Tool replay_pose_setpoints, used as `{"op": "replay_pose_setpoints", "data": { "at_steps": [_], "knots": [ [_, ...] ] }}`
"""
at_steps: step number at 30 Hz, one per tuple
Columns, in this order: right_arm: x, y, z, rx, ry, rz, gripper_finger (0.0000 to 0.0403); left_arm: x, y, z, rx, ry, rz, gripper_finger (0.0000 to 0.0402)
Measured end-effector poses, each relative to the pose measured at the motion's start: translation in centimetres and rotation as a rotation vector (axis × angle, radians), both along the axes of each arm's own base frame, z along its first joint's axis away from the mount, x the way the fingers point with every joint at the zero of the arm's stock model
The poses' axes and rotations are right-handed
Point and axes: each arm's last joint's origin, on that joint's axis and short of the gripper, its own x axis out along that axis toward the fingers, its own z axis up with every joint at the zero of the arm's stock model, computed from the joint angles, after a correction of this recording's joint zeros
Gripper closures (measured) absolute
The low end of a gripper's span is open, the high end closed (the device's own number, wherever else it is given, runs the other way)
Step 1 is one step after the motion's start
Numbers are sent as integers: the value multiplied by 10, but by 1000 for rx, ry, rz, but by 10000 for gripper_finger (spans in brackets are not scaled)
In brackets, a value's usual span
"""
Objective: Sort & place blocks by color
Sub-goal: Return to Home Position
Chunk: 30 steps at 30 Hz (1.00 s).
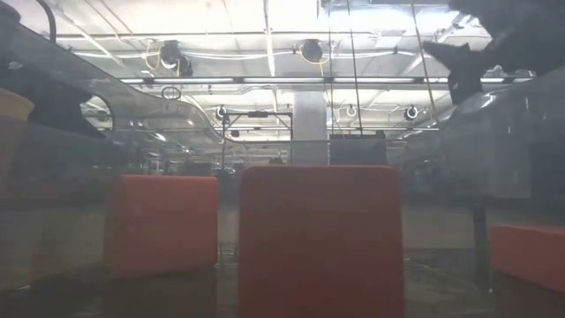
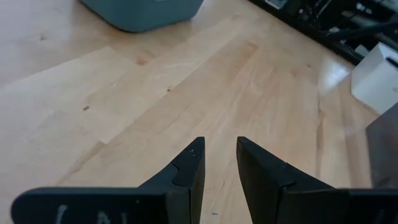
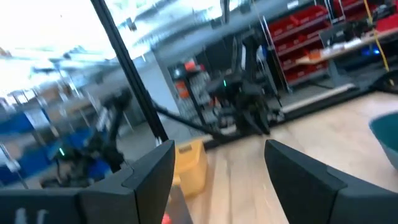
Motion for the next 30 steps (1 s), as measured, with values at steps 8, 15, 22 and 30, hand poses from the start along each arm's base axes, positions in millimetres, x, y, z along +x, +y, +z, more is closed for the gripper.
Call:
{"op": "replay_pose_setpoints", "data": {
  "at_steps": [8, 15, 22, 30],
  "knots": [
    [-12, -4, 18, 52, -142, 0, 161, 0, 0, 1, -79, -27, 32, 309],
    [-23, -8, 30, 92, -250, 0, 161, 0, 0, 1, -55, -21, 21, 309],
    [-30, -11, 37, 116, -316, 0, 161, 0, 0, 1, -55, -21, 21, 309],
    [-31, -11, 37, 116, -317, 0, 161, 0, 0, 1, -55, -21, 21, 309]
  ]
}}
